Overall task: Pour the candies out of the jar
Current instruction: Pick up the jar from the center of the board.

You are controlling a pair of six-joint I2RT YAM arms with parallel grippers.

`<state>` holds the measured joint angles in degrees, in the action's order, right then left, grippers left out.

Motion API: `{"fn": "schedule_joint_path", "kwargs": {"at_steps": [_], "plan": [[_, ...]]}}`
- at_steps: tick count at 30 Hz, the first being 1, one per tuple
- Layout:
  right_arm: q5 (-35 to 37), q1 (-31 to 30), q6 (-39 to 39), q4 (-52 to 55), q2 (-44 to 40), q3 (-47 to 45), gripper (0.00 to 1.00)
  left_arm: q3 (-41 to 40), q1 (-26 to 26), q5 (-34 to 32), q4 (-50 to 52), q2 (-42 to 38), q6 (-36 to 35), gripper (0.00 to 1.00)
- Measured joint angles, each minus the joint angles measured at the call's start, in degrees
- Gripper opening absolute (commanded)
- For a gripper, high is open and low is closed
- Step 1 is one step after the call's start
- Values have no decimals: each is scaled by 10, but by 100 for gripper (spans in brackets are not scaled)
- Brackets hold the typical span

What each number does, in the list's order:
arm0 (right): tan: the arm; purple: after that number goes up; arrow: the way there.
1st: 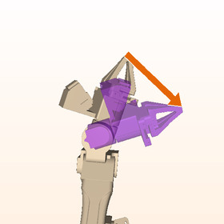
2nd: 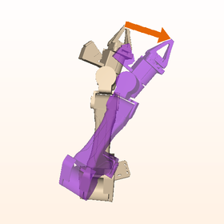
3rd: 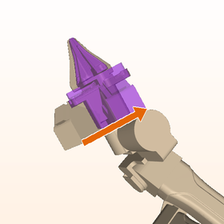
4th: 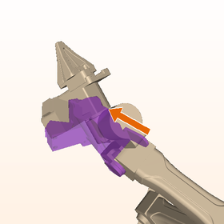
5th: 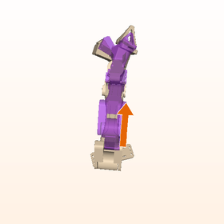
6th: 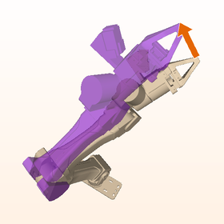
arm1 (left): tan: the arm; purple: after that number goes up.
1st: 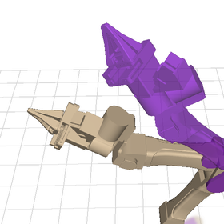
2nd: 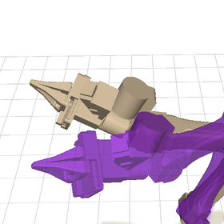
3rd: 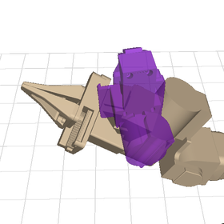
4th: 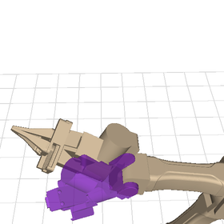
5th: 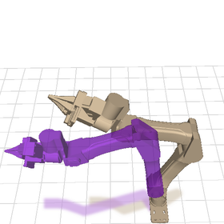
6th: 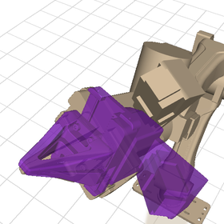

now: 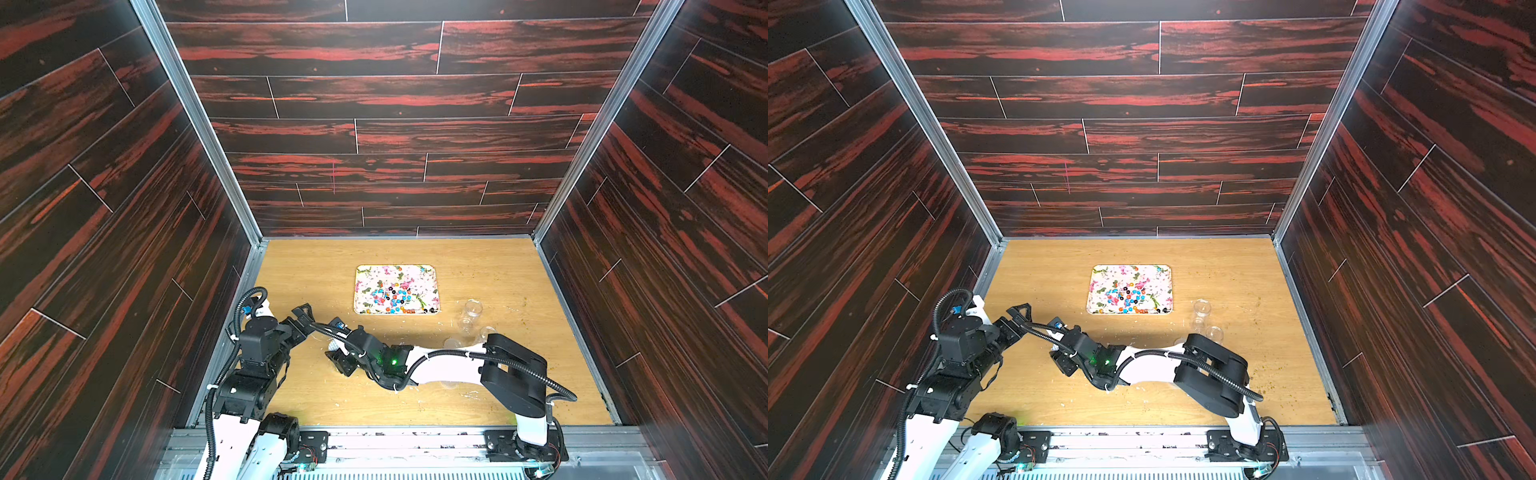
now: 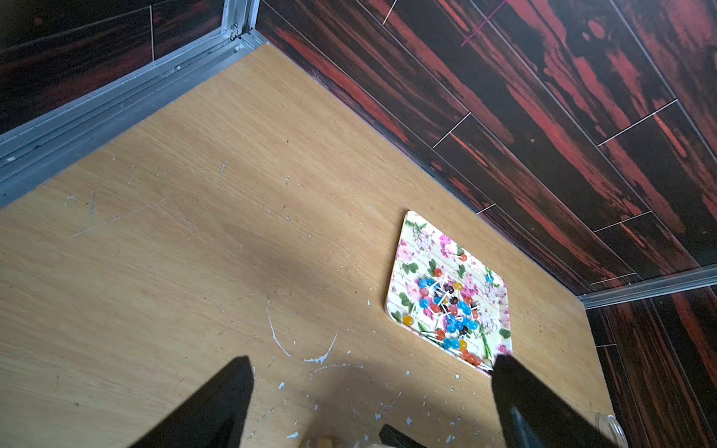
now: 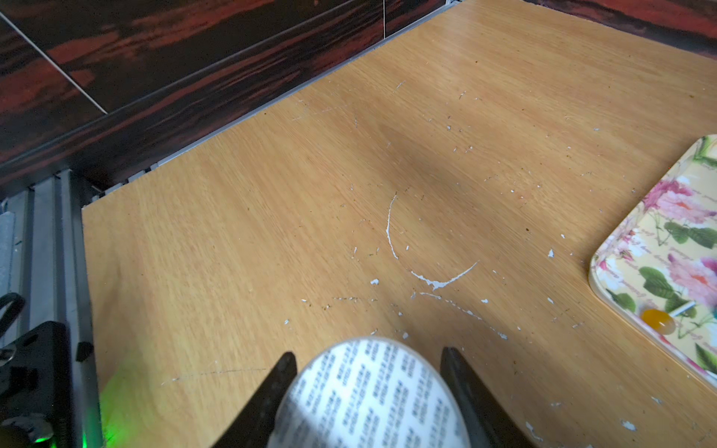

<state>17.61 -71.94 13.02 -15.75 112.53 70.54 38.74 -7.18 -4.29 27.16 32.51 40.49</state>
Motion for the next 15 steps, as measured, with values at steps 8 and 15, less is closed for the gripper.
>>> {"fn": "schedule_joint_path", "kwargs": {"at_steps": [8, 15], "plan": [[9, 3, 0, 9, -10, -8, 43, -21, 1, 5, -17, -7, -4, 100], [8, 17, -1, 45, -91, -57, 43, -33, 1, 36, -43, -8, -15, 100]]}}
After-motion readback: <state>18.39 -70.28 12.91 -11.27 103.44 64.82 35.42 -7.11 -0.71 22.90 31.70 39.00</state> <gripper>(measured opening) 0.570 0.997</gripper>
